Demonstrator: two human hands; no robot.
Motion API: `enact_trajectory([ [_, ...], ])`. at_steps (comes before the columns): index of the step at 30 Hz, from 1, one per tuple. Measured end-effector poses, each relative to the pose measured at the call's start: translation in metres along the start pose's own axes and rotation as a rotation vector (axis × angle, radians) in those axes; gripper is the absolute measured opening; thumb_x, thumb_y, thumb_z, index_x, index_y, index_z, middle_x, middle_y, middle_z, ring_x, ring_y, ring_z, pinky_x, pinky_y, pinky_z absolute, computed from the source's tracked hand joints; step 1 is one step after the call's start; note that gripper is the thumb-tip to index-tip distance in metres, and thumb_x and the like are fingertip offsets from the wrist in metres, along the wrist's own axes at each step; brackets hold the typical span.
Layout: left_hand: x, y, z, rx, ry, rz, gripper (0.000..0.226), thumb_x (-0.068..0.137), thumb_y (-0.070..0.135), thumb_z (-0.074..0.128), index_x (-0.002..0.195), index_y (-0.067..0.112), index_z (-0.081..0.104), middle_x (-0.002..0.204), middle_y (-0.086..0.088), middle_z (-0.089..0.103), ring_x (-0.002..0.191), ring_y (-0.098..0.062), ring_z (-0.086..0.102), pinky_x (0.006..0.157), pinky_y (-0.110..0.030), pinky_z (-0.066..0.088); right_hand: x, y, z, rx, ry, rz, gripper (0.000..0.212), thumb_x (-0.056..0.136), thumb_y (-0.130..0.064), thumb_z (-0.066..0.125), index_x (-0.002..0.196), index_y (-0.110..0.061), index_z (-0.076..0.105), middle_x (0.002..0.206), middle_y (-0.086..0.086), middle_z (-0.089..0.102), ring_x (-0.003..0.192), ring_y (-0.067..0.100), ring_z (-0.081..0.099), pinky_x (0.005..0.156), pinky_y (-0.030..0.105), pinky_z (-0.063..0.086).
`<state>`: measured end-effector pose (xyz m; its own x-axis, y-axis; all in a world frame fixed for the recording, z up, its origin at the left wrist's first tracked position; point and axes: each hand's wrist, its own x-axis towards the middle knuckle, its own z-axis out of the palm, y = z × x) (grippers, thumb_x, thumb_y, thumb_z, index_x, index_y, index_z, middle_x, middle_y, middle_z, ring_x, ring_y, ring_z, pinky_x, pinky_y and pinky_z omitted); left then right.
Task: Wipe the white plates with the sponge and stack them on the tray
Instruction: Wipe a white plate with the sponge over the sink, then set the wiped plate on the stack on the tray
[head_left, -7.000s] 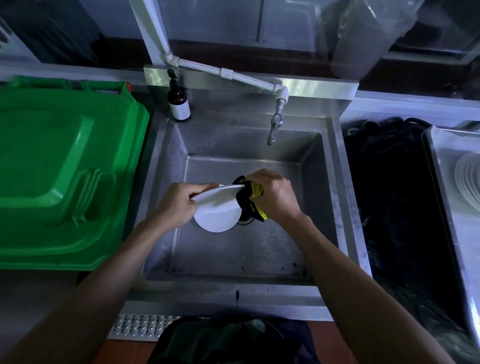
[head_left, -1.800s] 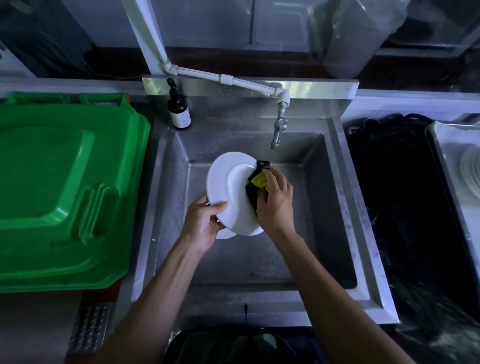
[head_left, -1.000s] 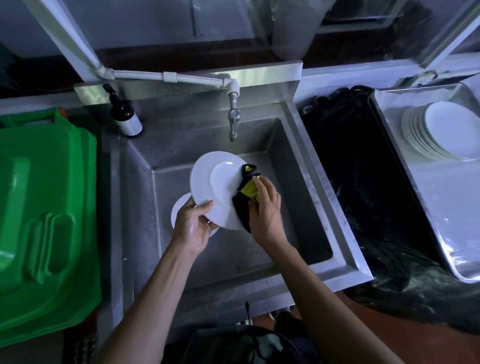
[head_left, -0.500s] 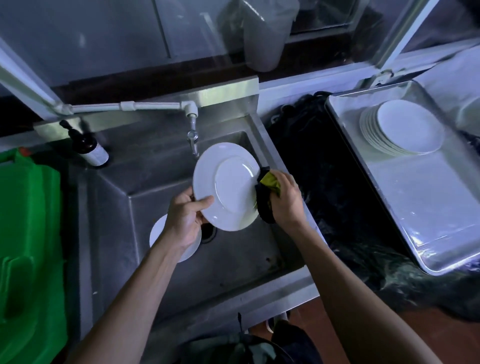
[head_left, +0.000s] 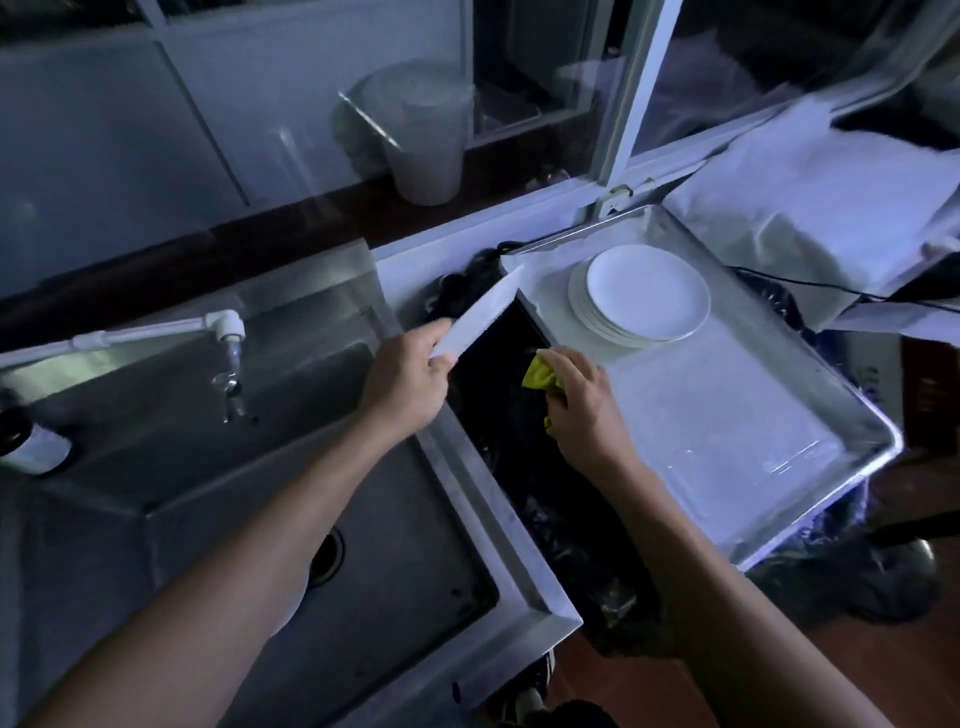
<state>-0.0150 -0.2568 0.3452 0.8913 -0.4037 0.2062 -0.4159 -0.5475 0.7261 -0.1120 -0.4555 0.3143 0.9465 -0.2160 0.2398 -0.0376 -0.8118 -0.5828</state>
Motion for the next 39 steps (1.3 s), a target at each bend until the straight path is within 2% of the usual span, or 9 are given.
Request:
enact_trajectory([
  [3,0.034,0.034,0.032,0.187,-0.019,0.135,0.023,0.091,0.003,0.056,0.094,0.023,0.066,0.057,0.0,0.052,0.054,-0.025,0.054,0.048,-0.033,0.036,0.004,0.033,-0.028,-0.023,0.048,0.014,0.061,0.071,0.021,0.054,0.128,0.001,0.061,0.131,0.017,0.06,0.109,0.043,0.056,0.098,0.041,0.041],
  [5,0.054,0.057,0.053,0.272,-0.018,0.208,0.036,0.09,0.0,0.057,0.114,0.021,0.072,0.062,-0.012,0.061,0.058,-0.037,0.059,0.05,-0.037,0.044,0.007,0.055,-0.045,-0.023,0.067,0.042,0.061,0.073,0.019,0.054,0.131,0.0,0.06,0.133,0.016,0.058,0.111,0.043,0.054,0.1,0.039,0.039],
  [12,0.116,0.103,0.137,0.446,-0.146,0.364,0.059,0.086,-0.001,0.053,0.132,0.033,0.064,0.102,-0.012,0.077,0.089,-0.04,0.07,0.07,-0.041,0.055,0.006,0.111,-0.073,0.015,0.078,0.144,0.067,0.076,0.017,0.047,0.135,-0.013,0.059,0.137,0.006,0.054,0.109,0.036,0.047,0.092,0.026,0.031],
  [16,0.131,0.107,0.185,0.493,-0.19,0.401,0.056,0.085,-0.001,0.05,0.132,0.028,0.063,0.116,-0.005,0.074,0.098,-0.036,0.07,0.075,-0.04,0.053,0.006,0.129,-0.074,0.025,0.061,0.174,0.068,0.077,0.016,0.044,0.135,-0.014,0.059,0.136,0.006,0.054,0.105,0.035,0.047,0.09,0.028,0.034],
  [20,0.134,0.1,0.218,0.502,-0.178,0.415,0.052,0.079,-0.005,0.055,0.121,0.022,0.068,0.11,-0.003,0.075,0.092,-0.034,0.071,0.074,-0.038,0.054,0.004,0.141,-0.074,0.067,0.049,0.163,0.062,0.078,0.014,0.044,0.131,-0.013,0.061,0.133,0.006,0.057,0.103,0.035,0.05,0.092,0.038,0.043],
  [22,0.133,0.096,0.229,0.506,-0.121,0.491,0.051,0.067,-0.013,0.06,0.107,0.017,0.073,0.097,-0.001,0.076,0.083,-0.03,0.071,0.068,-0.035,0.054,0.001,0.146,-0.073,0.073,0.061,0.178,0.059,0.081,0.012,0.044,0.131,-0.015,0.061,0.134,0.004,0.056,0.104,0.033,0.048,0.092,0.035,0.04],
  [24,0.135,0.091,0.238,0.524,-0.159,0.508,0.052,0.07,-0.015,0.056,0.11,0.015,0.072,0.106,-0.002,0.076,0.095,-0.029,0.07,0.077,-0.039,0.054,-0.003,0.153,-0.071,0.078,0.064,0.211,0.058,0.083,0.011,0.045,0.132,-0.017,0.06,0.136,0.002,0.054,0.105,0.031,0.046,0.092,0.032,0.037],
  [29,0.14,0.074,0.252,0.668,-0.447,0.415,0.062,0.094,-0.002,0.042,0.15,0.023,0.045,0.158,0.0,0.043,0.147,-0.027,0.035,0.118,-0.048,0.029,-0.007,0.166,-0.062,0.096,0.034,0.252,0.06,0.083,0.01,0.048,0.134,-0.021,0.058,0.137,0.001,0.052,0.107,0.03,0.045,0.092,0.029,0.033],
  [39,0.14,0.053,0.268,0.775,-0.543,0.43,0.069,0.099,0.003,0.043,0.159,0.028,0.023,0.168,0.006,0.02,0.156,-0.024,0.011,0.123,-0.044,0.014,-0.015,0.174,-0.048,0.094,-0.003,0.302,0.067,0.075,0.007,0.043,0.135,-0.019,0.057,0.138,0.001,0.052,0.109,0.03,0.046,0.094,0.031,0.036],
])
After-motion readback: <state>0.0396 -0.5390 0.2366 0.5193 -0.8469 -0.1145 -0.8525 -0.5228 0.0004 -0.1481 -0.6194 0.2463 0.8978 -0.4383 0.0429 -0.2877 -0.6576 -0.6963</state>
